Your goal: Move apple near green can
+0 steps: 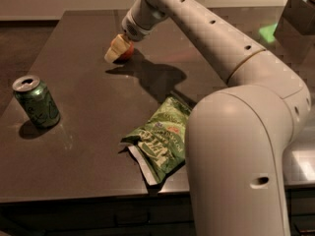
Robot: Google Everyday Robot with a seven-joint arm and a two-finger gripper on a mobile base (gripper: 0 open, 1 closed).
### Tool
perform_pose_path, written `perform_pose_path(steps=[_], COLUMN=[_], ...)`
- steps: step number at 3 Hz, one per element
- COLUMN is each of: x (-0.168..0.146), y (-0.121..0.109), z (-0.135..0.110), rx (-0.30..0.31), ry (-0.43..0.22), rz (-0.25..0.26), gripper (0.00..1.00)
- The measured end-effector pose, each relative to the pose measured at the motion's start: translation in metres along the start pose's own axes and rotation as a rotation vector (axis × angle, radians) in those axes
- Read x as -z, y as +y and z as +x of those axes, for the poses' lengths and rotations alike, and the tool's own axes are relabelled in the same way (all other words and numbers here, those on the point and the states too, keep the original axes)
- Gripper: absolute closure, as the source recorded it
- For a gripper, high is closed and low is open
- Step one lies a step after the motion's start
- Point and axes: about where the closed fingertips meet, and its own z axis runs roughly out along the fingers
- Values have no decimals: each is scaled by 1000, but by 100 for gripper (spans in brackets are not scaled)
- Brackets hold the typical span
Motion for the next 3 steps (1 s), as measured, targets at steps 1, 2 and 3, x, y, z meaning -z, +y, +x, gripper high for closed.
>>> perform_pose_path(steps=[1,2,3], x=[-2,2,26], y=[0,4,15], z=[0,0,-2], rx=[19,52,118], ry=[3,3,-19], rz=[-11,-17,-25], gripper=[39,62,94])
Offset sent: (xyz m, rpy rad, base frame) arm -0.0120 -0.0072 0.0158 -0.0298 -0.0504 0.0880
